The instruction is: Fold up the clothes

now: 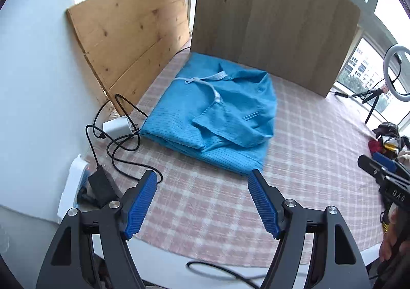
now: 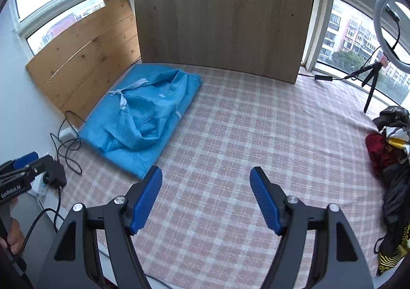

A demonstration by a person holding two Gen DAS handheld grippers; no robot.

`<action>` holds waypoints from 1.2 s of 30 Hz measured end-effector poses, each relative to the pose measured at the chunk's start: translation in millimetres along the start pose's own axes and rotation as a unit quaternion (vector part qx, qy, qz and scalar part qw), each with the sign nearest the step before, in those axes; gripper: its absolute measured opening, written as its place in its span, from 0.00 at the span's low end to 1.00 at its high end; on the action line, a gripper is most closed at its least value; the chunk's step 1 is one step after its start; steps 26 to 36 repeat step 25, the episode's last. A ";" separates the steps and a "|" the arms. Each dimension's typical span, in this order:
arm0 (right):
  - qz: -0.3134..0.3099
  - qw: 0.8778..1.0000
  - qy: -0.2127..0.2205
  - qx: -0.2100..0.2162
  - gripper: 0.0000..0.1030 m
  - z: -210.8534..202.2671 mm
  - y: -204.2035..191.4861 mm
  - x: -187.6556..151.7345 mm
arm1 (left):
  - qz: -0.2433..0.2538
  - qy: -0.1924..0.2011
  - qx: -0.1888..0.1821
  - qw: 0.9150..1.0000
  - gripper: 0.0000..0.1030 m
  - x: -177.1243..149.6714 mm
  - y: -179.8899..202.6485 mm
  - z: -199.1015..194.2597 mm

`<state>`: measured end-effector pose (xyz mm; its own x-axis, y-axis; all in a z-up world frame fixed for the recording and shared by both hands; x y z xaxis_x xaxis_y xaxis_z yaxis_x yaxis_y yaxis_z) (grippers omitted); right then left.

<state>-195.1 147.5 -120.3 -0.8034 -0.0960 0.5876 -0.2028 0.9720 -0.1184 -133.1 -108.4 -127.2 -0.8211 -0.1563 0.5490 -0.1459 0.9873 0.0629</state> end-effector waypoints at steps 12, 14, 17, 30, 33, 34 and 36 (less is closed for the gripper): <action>-0.017 0.999 0.034 0.015 0.68 -53.4 46.4 -43.1 | -0.007 0.035 0.021 0.999 0.72 -38.6 56.2 -60.5; -0.024 0.999 0.036 0.016 0.68 -57.8 51.2 -50.5 | -0.010 0.037 0.019 0.999 0.72 -46.4 64.3 -64.6; -0.029 0.999 0.032 0.018 0.68 -62.4 57.2 -59.8 | -0.019 0.036 0.017 0.999 0.72 -55.3 73.0 -69.8; -0.033 0.999 0.036 0.015 0.68 -73.7 71.4 -67.3 | -0.024 0.042 0.025 0.999 0.75 -64.6 81.9 -79.5; -0.033 0.999 0.036 0.015 0.68 -73.7 71.4 -67.3 | -0.024 0.042 0.025 0.999 0.75 -64.6 81.9 -79.5; -0.033 0.999 0.036 0.015 0.68 -73.7 71.4 -67.3 | -0.024 0.042 0.025 0.999 0.75 -64.6 81.9 -79.5; -0.033 0.999 0.036 0.015 0.68 -73.7 71.4 -67.3 | -0.024 0.042 0.025 0.999 0.75 -64.6 81.9 -79.5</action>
Point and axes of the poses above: each gripper's, at about its wrist camera, not at the fingertips, and z roughly the way its jaws point, y to its right, x to its top, the point moved 8 cm from there along z, roughly the way its jaws point, and after that the axes turned 5 degrees about z, right-handed, at the moved point
